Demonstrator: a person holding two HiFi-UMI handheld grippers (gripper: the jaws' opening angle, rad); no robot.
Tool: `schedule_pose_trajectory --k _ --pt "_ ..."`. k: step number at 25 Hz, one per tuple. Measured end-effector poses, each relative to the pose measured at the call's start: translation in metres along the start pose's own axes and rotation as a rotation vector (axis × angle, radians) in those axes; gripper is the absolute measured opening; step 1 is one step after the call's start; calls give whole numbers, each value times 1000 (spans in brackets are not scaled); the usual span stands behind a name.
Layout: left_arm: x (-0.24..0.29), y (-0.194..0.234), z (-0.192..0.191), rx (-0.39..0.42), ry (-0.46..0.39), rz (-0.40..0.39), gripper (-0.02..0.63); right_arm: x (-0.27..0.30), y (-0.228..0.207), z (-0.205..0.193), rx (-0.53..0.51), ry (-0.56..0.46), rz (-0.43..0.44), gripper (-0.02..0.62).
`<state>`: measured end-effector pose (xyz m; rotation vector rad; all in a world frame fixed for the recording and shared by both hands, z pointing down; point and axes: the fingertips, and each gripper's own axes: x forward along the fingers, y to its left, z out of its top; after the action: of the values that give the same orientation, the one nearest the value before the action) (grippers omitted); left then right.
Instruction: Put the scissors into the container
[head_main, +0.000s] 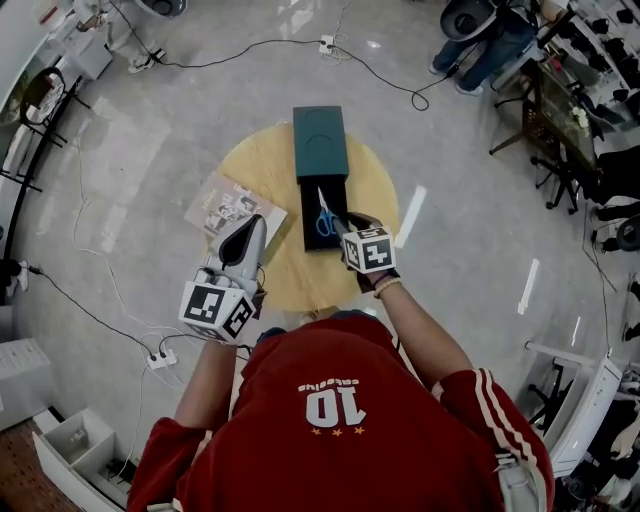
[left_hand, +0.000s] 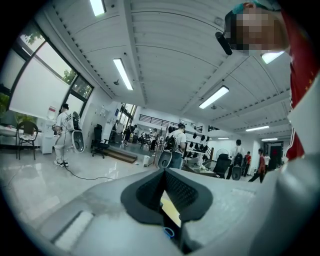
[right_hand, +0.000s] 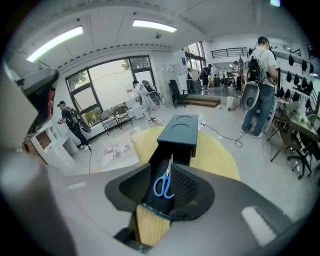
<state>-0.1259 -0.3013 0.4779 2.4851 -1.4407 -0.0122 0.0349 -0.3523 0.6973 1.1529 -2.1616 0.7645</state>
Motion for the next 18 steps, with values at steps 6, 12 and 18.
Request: schedule_pose_trajectory --k 6,12,18 --pt "-13 -3 11 7 -28 8 2 -42 10 28 -63 -104 -18 126" --pt "-19 -16 21 32 -40 -20 2 -84 24 49 -100 -204 -20 126" --pt "-21 -28 31 63 -40 -49 2 -133 38 81 -131 -319 -18 126"
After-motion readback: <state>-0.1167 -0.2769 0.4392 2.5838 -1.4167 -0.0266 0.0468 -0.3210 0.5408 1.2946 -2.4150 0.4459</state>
